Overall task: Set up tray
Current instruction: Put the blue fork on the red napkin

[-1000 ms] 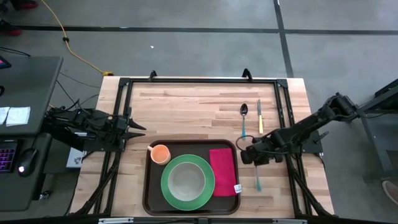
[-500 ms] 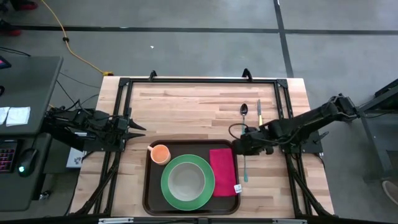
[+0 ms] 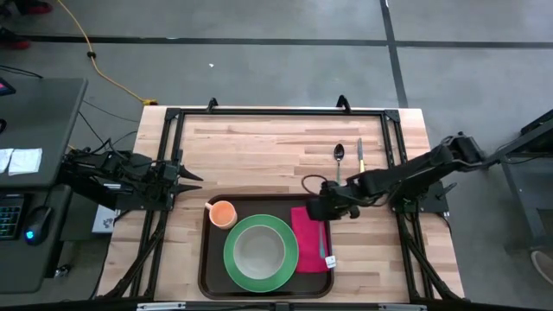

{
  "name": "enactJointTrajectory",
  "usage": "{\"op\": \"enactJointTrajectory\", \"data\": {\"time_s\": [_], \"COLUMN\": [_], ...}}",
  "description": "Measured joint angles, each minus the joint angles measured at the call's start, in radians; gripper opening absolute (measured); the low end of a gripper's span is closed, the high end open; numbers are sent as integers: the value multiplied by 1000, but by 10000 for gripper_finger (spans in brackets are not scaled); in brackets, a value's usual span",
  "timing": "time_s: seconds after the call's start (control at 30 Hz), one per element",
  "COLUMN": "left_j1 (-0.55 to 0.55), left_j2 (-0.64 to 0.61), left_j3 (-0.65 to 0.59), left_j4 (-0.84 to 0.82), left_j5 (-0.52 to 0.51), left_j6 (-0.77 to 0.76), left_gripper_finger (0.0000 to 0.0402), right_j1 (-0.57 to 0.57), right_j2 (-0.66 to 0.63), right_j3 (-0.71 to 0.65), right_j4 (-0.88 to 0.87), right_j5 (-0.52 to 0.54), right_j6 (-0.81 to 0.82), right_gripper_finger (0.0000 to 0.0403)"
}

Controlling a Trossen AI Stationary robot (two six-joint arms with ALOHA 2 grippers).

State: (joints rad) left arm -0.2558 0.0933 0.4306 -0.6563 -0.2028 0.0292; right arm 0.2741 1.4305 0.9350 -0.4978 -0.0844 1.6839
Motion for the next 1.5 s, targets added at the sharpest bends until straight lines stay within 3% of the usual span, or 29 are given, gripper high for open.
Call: {"op": "enactJointTrajectory", "data": {"time_s": [0.33, 0.73, 1.5], "left_j1": [0, 0, 0], "left_j2": [0, 0, 0], "left_j3": [0, 0, 0], "left_j4": [1, 1, 0], "left_j5": [45, 59, 58], "left_j6": [0, 0, 28], "left_gripper_finger": [136, 136, 136], "right_j1": [0, 1, 79], "right_j2": [89, 142, 143], "right_j3": [128, 177, 177], "right_j4": [-6, -2, -11], "right_j5": [15, 5, 17], "right_j6": [-69, -69, 107], "right_gripper_finger": [1, 1, 1]}}
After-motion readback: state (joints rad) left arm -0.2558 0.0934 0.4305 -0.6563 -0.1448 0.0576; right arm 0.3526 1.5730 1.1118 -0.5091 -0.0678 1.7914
